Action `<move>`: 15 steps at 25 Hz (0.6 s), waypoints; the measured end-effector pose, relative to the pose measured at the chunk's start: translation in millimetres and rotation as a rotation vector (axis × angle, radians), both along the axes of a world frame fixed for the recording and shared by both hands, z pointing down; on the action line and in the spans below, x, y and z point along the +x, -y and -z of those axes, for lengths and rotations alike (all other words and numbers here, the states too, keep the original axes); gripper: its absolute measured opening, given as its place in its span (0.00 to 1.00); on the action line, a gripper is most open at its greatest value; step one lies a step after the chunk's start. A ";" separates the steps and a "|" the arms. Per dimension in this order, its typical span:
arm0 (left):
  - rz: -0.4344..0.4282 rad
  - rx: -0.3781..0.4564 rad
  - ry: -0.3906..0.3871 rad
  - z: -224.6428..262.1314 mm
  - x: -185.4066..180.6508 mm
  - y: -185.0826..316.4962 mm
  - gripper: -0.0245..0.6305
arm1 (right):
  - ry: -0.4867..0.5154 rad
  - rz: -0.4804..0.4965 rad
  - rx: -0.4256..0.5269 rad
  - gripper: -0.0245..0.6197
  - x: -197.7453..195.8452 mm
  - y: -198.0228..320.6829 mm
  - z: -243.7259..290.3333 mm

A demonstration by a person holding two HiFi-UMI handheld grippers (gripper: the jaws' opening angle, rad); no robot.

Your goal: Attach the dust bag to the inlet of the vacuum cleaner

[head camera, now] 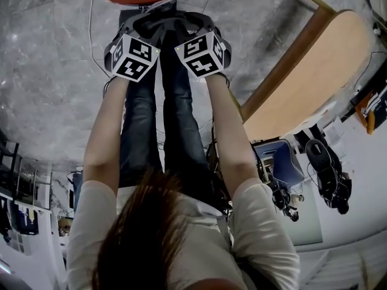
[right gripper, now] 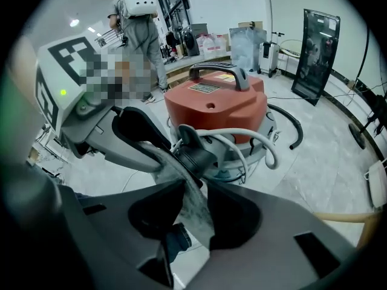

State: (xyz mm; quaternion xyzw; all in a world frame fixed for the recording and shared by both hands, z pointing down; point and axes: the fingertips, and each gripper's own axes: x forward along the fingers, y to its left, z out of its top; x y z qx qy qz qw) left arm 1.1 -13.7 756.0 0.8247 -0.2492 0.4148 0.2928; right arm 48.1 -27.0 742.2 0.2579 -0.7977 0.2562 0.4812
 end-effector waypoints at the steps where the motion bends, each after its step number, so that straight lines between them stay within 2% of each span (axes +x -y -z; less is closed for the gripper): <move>1: 0.003 -0.001 -0.008 0.7 -0.3 -0.7 0.28 | 0.014 -0.006 -0.006 0.26 -0.4 -0.8 0.4; 3: 0.009 -0.003 -0.024 1.7 -1.5 -1.6 0.32 | 0.052 -0.024 -0.027 0.32 -3.8 -2.6 0.7; 5: 0.020 -0.009 -0.037 4.1 -2.4 -2.2 0.34 | 0.076 -0.028 -0.040 0.35 -8.3 -5.0 2.1; 11: 0.044 -0.026 -0.056 14.4 -1.4 -1.7 0.39 | 0.089 -0.016 -0.035 0.37 -13.7 -9.3 8.5; 15: 0.048 -0.031 -0.064 17.9 -2.2 1.3 0.39 | 0.116 -0.070 -0.044 0.35 -11.5 -5.6 12.4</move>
